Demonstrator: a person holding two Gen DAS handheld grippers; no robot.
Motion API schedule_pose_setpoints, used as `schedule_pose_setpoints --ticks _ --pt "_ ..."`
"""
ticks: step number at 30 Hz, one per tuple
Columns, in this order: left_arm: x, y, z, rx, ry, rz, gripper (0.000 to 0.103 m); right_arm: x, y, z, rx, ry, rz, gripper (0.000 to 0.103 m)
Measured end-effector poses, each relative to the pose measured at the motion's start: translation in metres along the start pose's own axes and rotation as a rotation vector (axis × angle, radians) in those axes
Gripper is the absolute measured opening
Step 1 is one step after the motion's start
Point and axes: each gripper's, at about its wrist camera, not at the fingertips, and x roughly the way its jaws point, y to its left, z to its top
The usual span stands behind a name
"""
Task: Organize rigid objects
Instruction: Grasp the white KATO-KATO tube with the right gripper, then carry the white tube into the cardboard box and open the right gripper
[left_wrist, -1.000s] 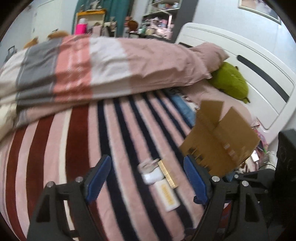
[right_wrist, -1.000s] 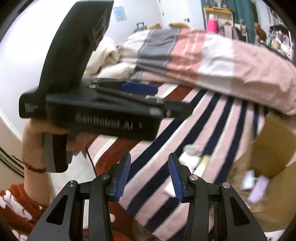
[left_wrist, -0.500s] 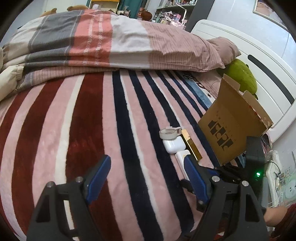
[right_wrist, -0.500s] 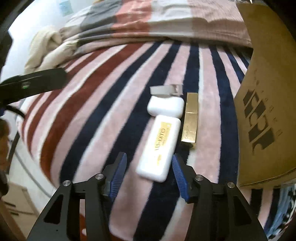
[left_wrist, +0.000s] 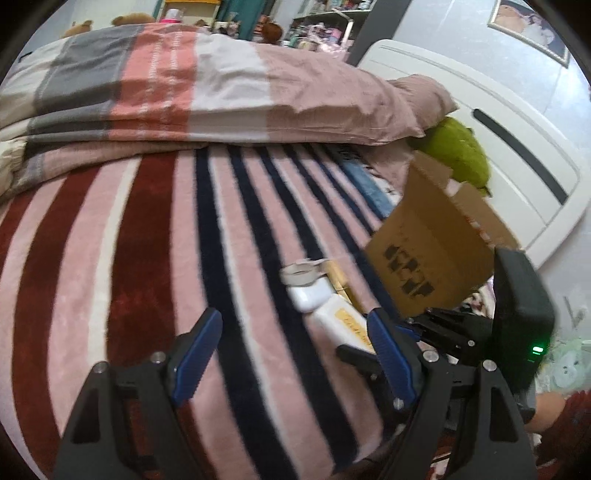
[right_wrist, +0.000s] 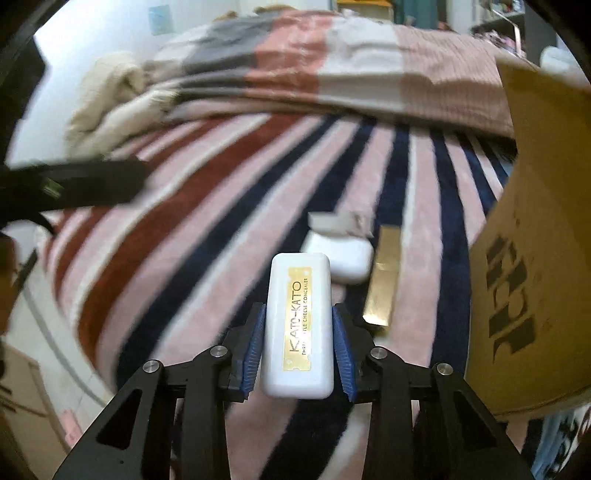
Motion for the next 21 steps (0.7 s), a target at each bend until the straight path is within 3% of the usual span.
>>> schedule_pose_setpoints --ticks 3,5,9,13,18,21 --pt "-0.003 -0.013 0.01 0.009 -0.011 -0.076 0.078 -0.027 0.01 0.015 -0.073 -0.055 0.07 0.031" --pt "-0.008 -0.025 0.02 0.024 -0.029 -0.128 0.072 -0.047 0.014 0.027 -0.108 -0.086 0.113 0.031" --pt "-0.017 -0.047 0.042 0.055 -0.059 -0.202 0.042 -0.077 0.01 0.055 -0.137 -0.139 0.141 0.031" --pt "-0.019 -0.074 0.067 0.1 -0.087 -0.228 0.034 -0.102 -0.012 0.068 -0.117 -0.173 0.154 0.031" --pt "-0.001 -0.112 0.098 0.159 -0.057 -0.251 0.033 -0.128 -0.047 0.074 -0.078 -0.194 0.126 0.031" --pt "0.025 -0.144 0.12 0.203 0.002 -0.26 0.033 -0.141 -0.076 0.077 -0.041 -0.181 0.082 0.031"
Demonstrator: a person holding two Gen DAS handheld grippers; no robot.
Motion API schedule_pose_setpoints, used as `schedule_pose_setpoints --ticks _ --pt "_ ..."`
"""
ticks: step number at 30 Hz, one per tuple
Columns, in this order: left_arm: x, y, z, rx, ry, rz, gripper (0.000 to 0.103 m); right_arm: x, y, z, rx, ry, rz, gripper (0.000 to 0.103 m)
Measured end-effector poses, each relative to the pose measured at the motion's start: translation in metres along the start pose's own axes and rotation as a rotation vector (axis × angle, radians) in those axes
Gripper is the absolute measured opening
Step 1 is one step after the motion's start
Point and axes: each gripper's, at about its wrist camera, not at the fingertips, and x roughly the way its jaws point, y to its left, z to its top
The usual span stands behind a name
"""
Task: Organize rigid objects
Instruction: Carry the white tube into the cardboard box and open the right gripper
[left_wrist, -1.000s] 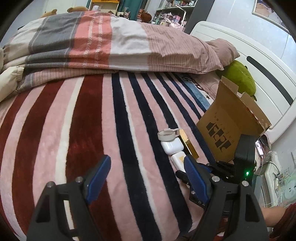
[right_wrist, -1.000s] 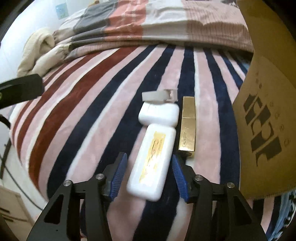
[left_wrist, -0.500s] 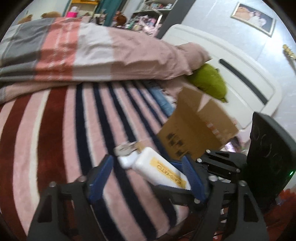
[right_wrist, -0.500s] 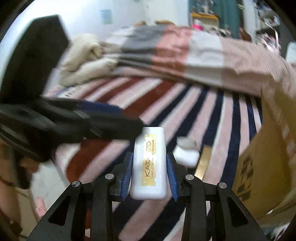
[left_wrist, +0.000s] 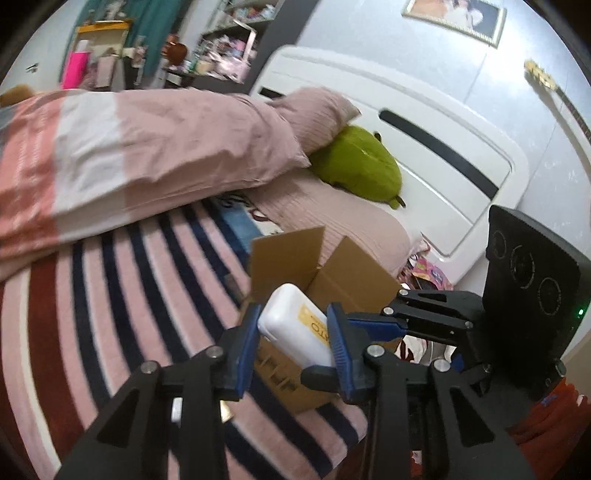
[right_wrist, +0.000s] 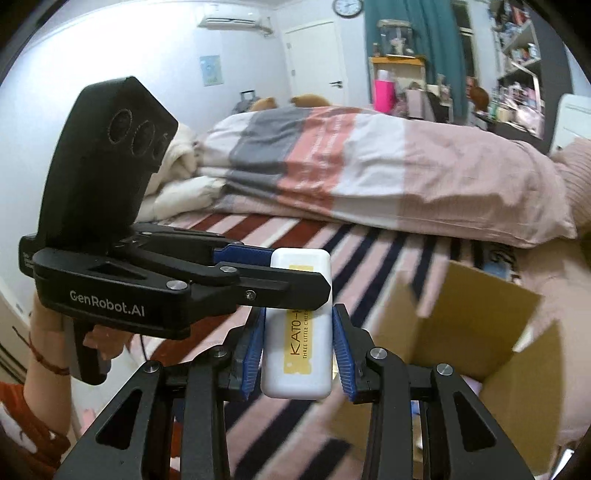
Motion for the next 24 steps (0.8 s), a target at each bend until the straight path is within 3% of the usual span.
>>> schedule_pose_setpoints --ticks 4,8,13,15,18,21,24 --pt "0.05 -0.019 0.025 0.022 0.128 -0.013 0.034 -0.009 -0.042 0.0 0.07 0.062 -0.044 0.031" --pt "0.098 -0.03 0.034 0.034 0.27 0.016 0.034 0.003 -0.082 -0.007 0.141 0.202 -0.066 0.031" --pt "0.13 -0.04 0.035 0.053 0.354 0.084 0.035 0.021 -0.106 -0.018 0.154 0.316 -0.105 0.031" --pt "0.136 -0.042 0.034 0.065 0.377 0.124 0.041 0.025 -0.109 -0.021 0.153 0.34 -0.132 0.031" --pt "0.132 -0.038 0.033 0.046 0.367 0.136 0.064 0.025 -0.111 -0.023 0.142 0.369 -0.172 0.035" --pt "0.115 -0.036 0.035 0.039 0.321 0.12 0.065 0.02 -0.109 -0.024 0.141 0.359 -0.164 0.042" --pt "0.088 -0.033 0.037 0.048 0.266 0.123 0.07 0.013 -0.093 -0.021 0.112 0.322 -0.163 0.042"
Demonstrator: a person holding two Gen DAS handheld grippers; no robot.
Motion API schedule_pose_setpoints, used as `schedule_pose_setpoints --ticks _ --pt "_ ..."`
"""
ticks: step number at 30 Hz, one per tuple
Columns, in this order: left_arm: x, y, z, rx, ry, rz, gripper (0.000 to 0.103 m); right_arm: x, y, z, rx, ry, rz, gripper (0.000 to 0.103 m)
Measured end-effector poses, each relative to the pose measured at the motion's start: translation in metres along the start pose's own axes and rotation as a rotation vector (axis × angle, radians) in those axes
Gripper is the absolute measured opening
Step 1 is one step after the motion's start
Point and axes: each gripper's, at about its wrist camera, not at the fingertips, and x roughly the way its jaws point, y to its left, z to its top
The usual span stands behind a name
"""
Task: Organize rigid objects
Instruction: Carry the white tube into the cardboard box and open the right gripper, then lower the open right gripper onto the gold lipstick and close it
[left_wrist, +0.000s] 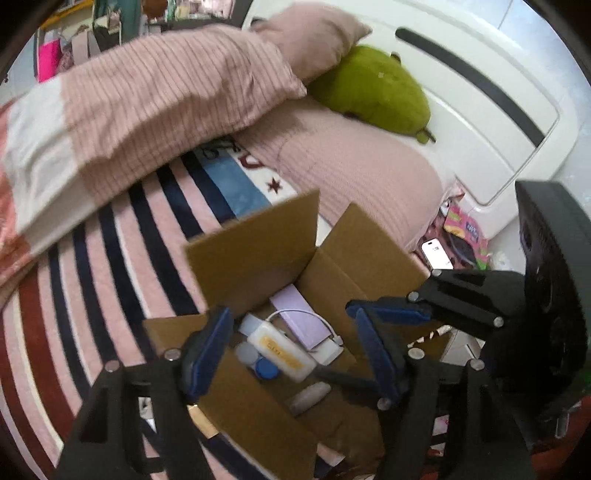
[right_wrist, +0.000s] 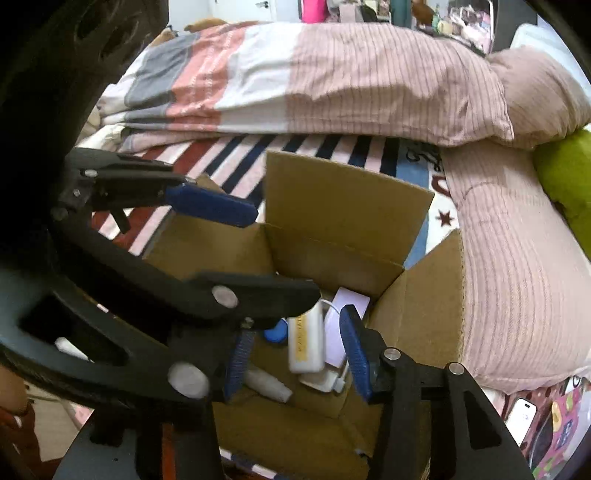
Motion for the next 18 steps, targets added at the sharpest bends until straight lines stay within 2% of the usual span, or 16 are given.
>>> schedule_pose_setpoints --ticks 3,8,10,14,18 --pt "-0.035 0.012 -0.014 -0.007 -0.077 0.03 0.075 -0.014 0.027 0.002 -0.04 -0.068 0.042 0.042" --pt "-0.085 0.045 -0.056 -0.052 -0.187 0.14 0.077 -0.029 0.095 0.002 -0.145 -0.162 0.161 0.042" --pt "-0.098 0.066 -0.08 -0.085 -0.216 0.187 0.077 -0.025 0.125 0.002 -0.182 -0.163 0.206 0.043" --pt "-0.103 0.102 -0.119 -0.15 -0.236 0.235 0.077 0.004 0.179 -0.007 -0.238 -0.122 0.259 0.043" --pt "-0.089 0.128 -0.159 -0.201 -0.234 0.245 0.077 0.047 0.199 -0.027 -0.21 -0.088 0.201 0.043"
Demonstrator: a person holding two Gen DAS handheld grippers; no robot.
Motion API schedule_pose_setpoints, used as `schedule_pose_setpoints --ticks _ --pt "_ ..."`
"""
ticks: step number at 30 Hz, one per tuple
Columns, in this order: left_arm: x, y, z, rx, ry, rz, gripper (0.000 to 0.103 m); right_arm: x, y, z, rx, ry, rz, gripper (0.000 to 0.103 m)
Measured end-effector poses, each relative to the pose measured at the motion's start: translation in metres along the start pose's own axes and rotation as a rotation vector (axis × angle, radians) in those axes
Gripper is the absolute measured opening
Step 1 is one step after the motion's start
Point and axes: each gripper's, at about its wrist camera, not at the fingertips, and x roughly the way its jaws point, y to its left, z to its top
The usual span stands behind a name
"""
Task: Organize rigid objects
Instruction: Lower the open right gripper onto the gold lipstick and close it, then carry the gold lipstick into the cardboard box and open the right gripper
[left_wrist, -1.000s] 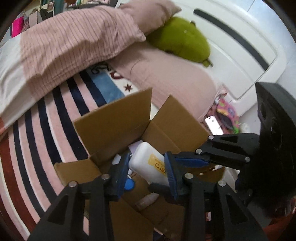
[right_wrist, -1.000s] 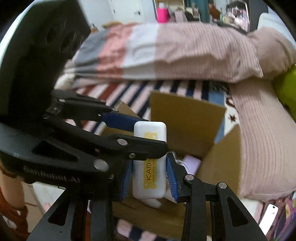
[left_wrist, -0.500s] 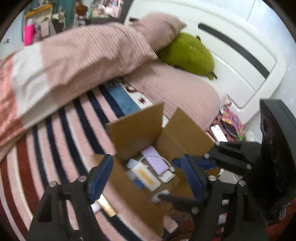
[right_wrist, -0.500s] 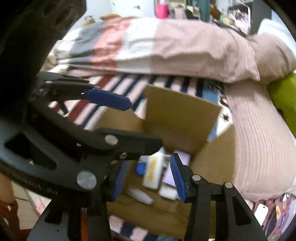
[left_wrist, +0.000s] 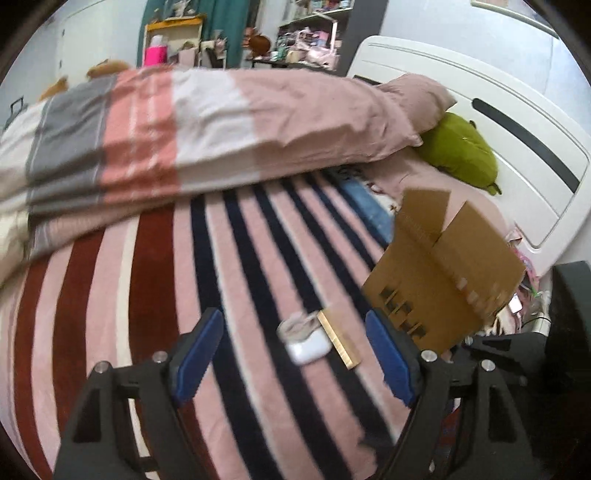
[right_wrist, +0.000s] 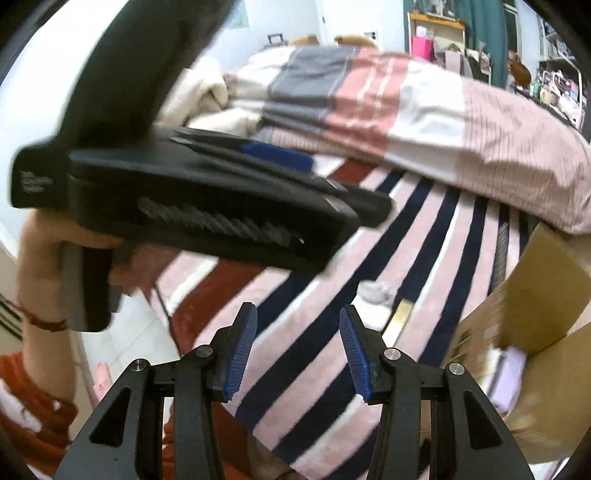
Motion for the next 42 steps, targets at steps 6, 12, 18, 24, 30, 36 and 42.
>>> schedule_pose_setpoints --ticks 6,12,18,24,30,36,42 --pt "0.019 0.02 -0.044 -0.057 0.023 -0.029 0.077 0.058 -0.021 -0.045 0.132 0.016 -0.26 0.043" --pt "0.02 0.022 -0.058 -0.064 0.025 -0.04 0.077 0.099 -0.053 -0.059 0.204 0.002 -0.44 0.037" --pt "0.018 0.023 -0.058 -0.052 0.014 -0.052 0.077 0.074 -0.054 -0.085 0.203 0.021 -0.379 0.013" --pt "0.019 0.02 -0.057 -0.044 0.021 -0.061 0.077 0.066 -0.049 -0.1 0.215 0.065 -0.288 0.014" --pt "0.02 0.013 -0.059 -0.037 0.032 -0.072 0.077 0.083 -0.057 -0.09 0.196 0.043 -0.293 0.019" --pt "0.019 0.006 -0.055 -0.027 0.037 -0.142 0.077 0.06 -0.043 -0.077 0.148 -0.013 -0.241 0.013" --pt "-0.003 -0.007 -0.027 -0.027 -0.025 -0.265 0.069 0.013 -0.02 -0.035 0.088 -0.113 -0.062 0.013"
